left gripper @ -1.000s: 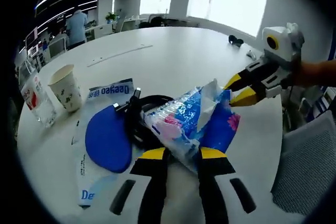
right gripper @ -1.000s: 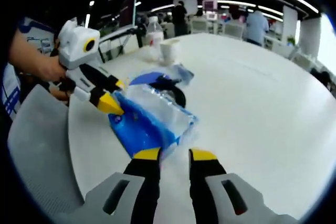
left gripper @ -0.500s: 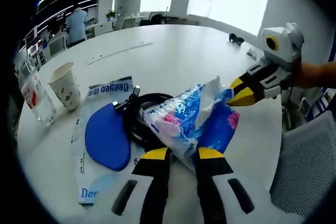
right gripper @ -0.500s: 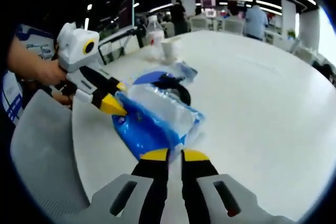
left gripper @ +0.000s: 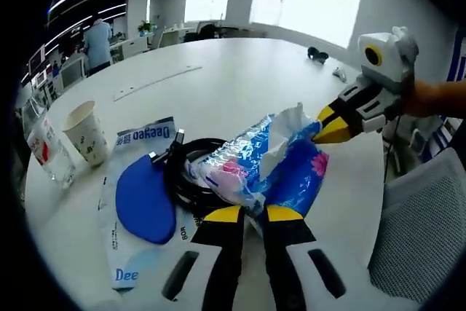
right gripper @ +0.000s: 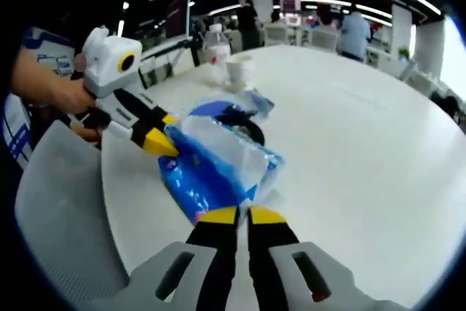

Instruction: Arrange the tabletop items into an orderly group along one side of the table until the central work area is clear of visible clutter.

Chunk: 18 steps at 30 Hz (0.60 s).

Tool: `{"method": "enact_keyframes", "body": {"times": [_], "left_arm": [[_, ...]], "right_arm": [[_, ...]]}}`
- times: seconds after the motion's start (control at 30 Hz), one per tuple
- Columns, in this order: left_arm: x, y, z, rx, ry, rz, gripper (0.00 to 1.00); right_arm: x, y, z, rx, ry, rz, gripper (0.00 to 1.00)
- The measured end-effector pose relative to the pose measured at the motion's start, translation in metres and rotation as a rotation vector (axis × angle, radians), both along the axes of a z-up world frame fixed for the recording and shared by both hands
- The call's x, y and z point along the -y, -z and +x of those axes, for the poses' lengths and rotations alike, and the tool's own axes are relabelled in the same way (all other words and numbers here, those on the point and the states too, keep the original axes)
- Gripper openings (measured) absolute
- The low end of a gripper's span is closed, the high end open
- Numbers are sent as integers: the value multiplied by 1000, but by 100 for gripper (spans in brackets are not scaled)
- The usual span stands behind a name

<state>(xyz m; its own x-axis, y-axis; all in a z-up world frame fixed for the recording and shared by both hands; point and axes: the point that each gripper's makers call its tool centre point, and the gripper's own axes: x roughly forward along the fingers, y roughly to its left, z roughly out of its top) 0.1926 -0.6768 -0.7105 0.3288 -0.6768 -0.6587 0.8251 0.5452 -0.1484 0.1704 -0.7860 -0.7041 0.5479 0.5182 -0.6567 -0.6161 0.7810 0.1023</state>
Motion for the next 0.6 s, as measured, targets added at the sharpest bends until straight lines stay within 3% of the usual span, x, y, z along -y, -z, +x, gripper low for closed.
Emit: {"method": "enact_keyframes", "body": {"times": [0.6], "left_arm": [[7,-27,-1,53,22,-57,5]], "right_arm": [[6,-34,-6,63,5,-60,1]]}}
